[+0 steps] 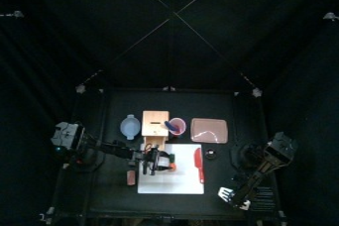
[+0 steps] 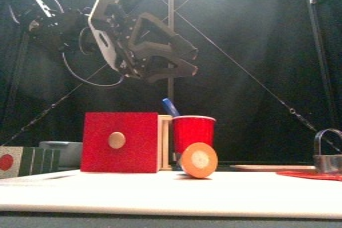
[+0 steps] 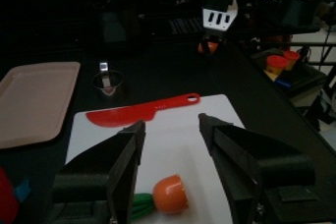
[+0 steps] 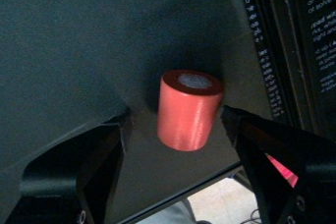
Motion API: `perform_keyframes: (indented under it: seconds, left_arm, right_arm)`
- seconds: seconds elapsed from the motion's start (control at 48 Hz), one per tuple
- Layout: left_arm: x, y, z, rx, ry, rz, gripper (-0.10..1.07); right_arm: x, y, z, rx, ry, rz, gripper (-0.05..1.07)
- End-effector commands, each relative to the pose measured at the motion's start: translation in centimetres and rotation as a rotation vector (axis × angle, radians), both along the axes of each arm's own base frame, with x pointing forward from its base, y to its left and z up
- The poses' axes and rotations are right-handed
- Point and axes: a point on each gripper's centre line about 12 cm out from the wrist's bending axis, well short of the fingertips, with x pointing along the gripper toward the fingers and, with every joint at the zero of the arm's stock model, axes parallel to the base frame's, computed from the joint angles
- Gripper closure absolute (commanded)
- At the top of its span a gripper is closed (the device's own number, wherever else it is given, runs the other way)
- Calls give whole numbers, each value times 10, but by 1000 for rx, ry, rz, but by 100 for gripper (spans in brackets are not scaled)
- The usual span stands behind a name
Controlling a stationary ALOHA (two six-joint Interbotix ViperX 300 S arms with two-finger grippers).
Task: Grab carrot bottom
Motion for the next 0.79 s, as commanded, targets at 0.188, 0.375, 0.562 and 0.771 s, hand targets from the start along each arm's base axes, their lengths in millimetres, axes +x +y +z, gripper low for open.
perform_keyframes:
  seconds: [0.188,0.375,0.562,0.771]
  left_arm:
    - [3,-2,7,-2,-26,-4,13]
    - [3,-2,5,-2,-21,-6,13]
    - [3,-4,3,0,-17,-11,13]
    - [3,-4,3,-1,-15,-10,13]
  right_arm:
    - [-2,-14,-2,-62,22,-11,1]
    - [0,-18,3,-81,24,-6,1]
    - [1,-20,3,-85,16,3,1]
    - [14,-16,8,-82,-35,30,1]
